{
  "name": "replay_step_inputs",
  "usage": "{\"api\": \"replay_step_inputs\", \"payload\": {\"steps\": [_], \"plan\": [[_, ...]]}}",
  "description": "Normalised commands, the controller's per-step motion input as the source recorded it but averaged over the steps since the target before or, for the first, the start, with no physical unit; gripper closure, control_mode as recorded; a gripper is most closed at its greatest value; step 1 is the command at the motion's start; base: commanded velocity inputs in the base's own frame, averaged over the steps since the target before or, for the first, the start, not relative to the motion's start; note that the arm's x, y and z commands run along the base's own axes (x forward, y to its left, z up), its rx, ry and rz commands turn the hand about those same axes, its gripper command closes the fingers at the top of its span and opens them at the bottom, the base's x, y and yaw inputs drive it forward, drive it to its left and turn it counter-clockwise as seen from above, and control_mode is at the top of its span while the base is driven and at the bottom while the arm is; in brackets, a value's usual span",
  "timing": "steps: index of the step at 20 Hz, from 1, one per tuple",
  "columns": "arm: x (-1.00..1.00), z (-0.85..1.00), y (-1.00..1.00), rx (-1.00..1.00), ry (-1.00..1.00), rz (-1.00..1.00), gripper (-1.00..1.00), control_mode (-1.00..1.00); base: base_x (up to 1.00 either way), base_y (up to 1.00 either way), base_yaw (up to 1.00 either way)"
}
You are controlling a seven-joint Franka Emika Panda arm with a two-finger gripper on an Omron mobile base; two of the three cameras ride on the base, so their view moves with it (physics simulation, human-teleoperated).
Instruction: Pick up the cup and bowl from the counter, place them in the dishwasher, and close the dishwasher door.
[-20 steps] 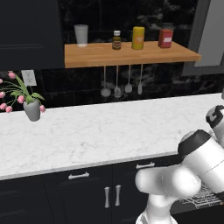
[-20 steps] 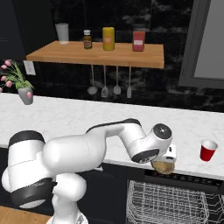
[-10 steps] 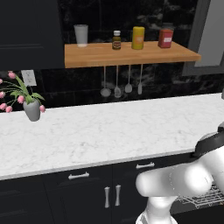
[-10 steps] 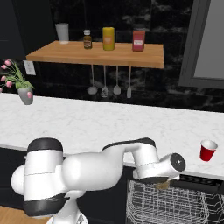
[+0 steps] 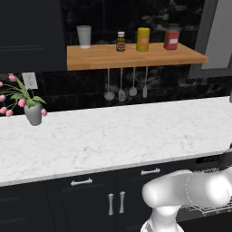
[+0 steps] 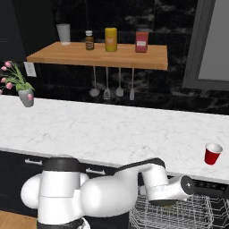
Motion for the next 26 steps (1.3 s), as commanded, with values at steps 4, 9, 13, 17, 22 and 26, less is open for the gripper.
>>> {"api": "replay_step_inputs", "payload": {"steps": [4,9,13,17,22,26], "plan": [[0.01,-0.54,0.0,0.0,0.07,-0.19,1.0,-1.0,0.0,0.0,0.0],[0.26,-0.7,0.0,0.0,0.25,-0.22,1.0,-1.0,0.0,0.0,0.0],[0.35,-0.61,-0.01,0.0,0.29,-0.17,1.0,-1.0,0.0,0.0,0.0],[0.28,-0.57,-0.26,0.0,0.07,-0.05,1.0,-1.0,0.0,0.0,0.0],[0.34,-0.65,-0.59,0.02,0.0,0.0,1.0,-1.0,0.0,0.0,0.0],[0.39,-0.57,-0.52,0.0,0.01,0.0,1.0,-1.0,0.0,0.0,0.0]]}}
